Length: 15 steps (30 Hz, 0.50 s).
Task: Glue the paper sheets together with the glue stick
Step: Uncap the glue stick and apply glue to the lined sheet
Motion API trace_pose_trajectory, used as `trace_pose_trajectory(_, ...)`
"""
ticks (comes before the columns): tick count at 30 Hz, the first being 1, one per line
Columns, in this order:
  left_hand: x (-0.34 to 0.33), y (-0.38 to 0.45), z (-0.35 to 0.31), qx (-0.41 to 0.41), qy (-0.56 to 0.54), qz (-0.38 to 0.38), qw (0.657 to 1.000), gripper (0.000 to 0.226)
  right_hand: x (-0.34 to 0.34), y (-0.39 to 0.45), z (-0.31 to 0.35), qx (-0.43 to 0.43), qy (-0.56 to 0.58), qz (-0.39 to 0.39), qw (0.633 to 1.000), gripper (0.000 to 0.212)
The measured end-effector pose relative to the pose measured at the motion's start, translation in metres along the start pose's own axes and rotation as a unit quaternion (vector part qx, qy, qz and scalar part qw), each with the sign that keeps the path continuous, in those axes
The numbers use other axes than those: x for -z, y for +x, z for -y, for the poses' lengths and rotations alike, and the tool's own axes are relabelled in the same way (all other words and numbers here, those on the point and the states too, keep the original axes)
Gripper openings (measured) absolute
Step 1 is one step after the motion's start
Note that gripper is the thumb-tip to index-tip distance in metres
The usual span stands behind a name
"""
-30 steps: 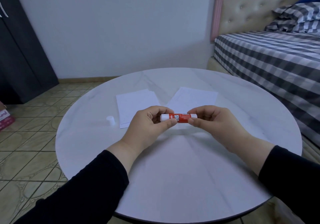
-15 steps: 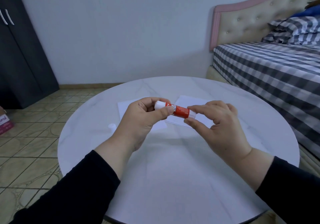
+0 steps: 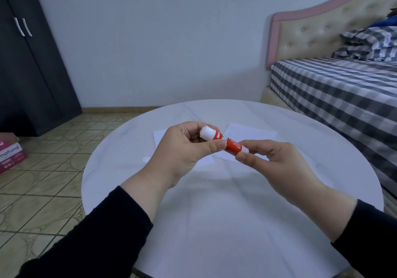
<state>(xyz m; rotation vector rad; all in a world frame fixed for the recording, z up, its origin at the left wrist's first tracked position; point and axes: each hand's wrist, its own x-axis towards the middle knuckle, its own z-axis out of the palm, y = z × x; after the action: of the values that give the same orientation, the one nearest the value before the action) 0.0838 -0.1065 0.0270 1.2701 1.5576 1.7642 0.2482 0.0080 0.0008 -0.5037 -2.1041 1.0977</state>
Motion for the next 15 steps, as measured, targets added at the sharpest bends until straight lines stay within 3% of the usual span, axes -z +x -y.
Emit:
trace_pose_trajectory(5,-0.008,0.0,0.005,0.022,-0.085,-0.054,0.995,0.031,-0.006,-0.003,0.002,0.023,-0.063,-0.057,0.996,0.017)
trace_pose_trajectory(7,-0.014,-0.001,0.006,0.029,-0.113,-0.077,0.99,0.026,-0.011,-0.005,0.001,0.021,-0.08,-0.088,0.993,0.013)
trace_pose_trajectory(10,-0.023,-0.004,0.005,0.025,-0.115,-0.113,0.987,0.022,-0.019,-0.008,-0.003,0.027,-0.084,-0.132,0.987,0.013)
trace_pose_trajectory(15,-0.03,-0.008,0.003,-0.007,-0.092,-0.151,0.984,0.042,-0.028,-0.012,-0.001,0.024,-0.085,-0.153,0.984,0.023)
